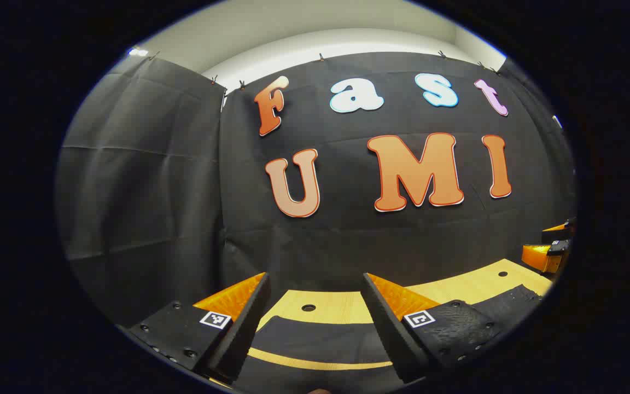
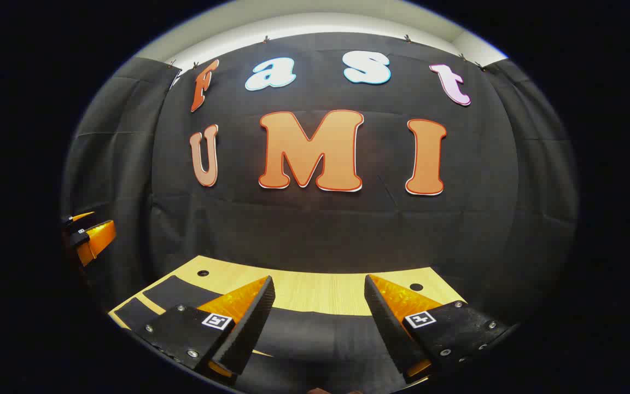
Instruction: Grasp the waist and the cuffs of the jeans and fold them to make the two legs overlap; first hold the waist and fold one-third of the jeans toward the cuffs, then hold the cuffs and fold the remaining one-third in the same direction to finish folding.
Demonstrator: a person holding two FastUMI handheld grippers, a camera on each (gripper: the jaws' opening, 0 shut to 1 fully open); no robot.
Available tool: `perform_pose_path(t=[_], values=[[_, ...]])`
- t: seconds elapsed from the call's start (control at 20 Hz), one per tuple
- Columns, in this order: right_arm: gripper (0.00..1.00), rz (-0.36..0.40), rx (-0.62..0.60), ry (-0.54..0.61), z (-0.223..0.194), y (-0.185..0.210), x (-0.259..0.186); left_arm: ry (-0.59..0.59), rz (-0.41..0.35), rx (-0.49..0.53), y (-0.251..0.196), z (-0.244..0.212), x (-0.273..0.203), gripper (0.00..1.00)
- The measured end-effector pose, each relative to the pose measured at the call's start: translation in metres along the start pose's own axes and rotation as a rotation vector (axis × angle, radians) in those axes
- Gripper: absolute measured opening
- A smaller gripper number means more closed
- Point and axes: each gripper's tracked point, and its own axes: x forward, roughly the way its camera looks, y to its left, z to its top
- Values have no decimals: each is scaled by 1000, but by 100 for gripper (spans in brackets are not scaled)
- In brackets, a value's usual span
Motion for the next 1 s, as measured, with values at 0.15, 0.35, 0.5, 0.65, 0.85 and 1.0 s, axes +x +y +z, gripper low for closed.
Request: perform_pose_path(t=[0.15, 0.35, 0.5, 0.65, 0.85, 1.0], values=[[99, -16, 10, 5, -2, -6, -2, 10, 1, -7, 0, -2, -1, 99], [99, -35, 15, -3, 1, -14, -6, 12, -1, -18, -1, -3, -3, 99], [99, -36, 7, -8, -1, -13, -7, 17, -17, -12, -9, -6, -5, 99], [99, -25, 3, -3, -3, -9, -8, 18, -33, -4, -15, -5, -4, 100], [99, -21, -6, -3, -2, -7, -9, 14, -40, 3, -16, -5, -4, 99], [99, -37, 15, 33, -13, -17, -7, 51, -28, -12, -6, -16, 0, 99]])
